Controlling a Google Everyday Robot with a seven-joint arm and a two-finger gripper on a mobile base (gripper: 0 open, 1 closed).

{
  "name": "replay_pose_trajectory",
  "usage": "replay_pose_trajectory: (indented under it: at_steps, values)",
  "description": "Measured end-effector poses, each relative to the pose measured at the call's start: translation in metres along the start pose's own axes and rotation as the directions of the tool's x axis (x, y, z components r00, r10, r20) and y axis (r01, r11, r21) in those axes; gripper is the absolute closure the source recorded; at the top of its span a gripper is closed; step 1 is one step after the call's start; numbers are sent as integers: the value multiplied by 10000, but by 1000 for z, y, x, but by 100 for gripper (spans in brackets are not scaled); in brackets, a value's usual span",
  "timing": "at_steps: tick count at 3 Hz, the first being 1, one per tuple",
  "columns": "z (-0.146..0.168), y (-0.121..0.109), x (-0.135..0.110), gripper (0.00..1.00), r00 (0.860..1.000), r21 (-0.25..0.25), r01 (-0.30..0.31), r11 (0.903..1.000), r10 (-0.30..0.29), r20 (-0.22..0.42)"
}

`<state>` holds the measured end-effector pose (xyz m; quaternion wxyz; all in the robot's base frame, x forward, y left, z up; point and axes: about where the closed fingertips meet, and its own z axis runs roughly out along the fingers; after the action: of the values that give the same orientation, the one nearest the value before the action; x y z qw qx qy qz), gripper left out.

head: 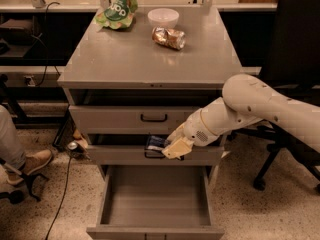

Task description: Place rxbar blueberry into bottom drawer

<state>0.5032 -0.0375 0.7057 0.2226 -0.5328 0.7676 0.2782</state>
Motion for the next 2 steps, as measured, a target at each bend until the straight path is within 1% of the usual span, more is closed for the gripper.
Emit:
replay_pose_trajectory:
  at_steps: [1,2]
  values:
    - [14,12,10,100,10000,-68,-84,9999,84,-7]
    - [56,31,44,100,9987,-238,-484,9985,481,-140]
